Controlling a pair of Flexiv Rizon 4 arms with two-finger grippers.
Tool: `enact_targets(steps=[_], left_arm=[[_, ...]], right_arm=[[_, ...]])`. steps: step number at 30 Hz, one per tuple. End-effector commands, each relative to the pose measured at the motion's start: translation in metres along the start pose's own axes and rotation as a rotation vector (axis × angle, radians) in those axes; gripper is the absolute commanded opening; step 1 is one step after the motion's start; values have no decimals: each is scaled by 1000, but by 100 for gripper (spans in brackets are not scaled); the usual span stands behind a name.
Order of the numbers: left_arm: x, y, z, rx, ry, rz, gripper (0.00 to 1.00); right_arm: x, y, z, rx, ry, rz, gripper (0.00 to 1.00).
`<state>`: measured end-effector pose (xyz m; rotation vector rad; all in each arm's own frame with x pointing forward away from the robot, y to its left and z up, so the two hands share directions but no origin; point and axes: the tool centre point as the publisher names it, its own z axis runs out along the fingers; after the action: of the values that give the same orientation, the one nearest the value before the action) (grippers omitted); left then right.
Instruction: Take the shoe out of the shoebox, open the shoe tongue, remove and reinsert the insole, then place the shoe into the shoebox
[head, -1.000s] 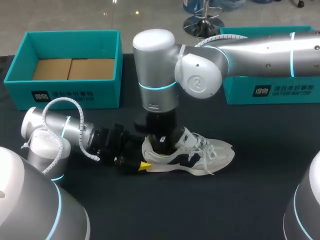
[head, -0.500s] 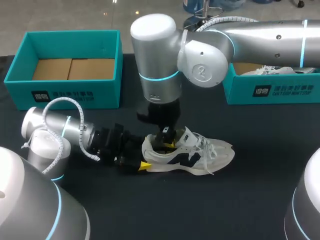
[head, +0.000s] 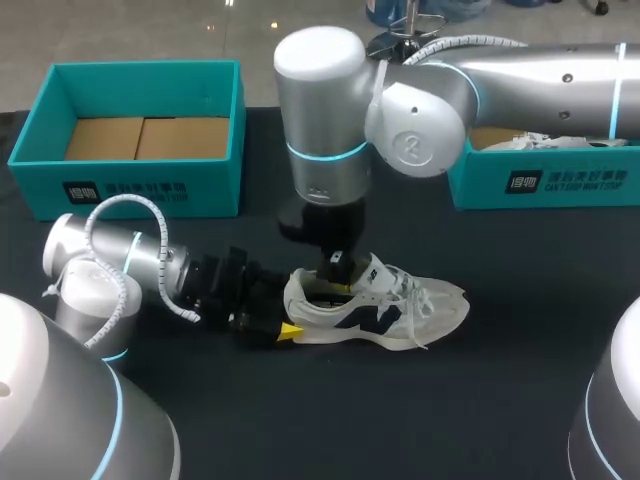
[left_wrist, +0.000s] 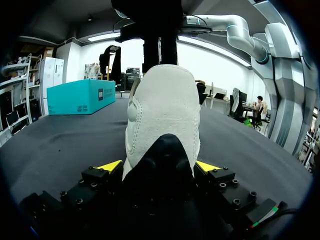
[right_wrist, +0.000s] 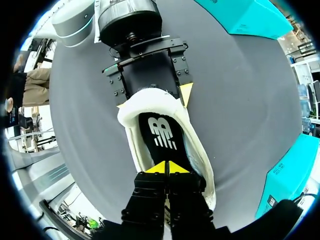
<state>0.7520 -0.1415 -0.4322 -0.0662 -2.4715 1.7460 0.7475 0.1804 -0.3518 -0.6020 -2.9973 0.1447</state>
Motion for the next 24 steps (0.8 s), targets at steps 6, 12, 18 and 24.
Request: enact_targets(steps=[6, 12, 18, 24], left_arm=[[-1, 3, 3, -1, -2, 0, 0], [-1, 3, 3, -1, -2, 0, 0], [-1, 3, 3, -1, -2, 0, 0], [-1, 3, 3, -1, -2, 0, 0]], right_arm=[[-9, 2, 21, -24, 8, -1, 0], [-18, 0, 24, -25, 14, -4, 0], [-22, 0, 25, -27, 18, -8, 28], [-21, 0, 27, -29, 23, -9, 36]])
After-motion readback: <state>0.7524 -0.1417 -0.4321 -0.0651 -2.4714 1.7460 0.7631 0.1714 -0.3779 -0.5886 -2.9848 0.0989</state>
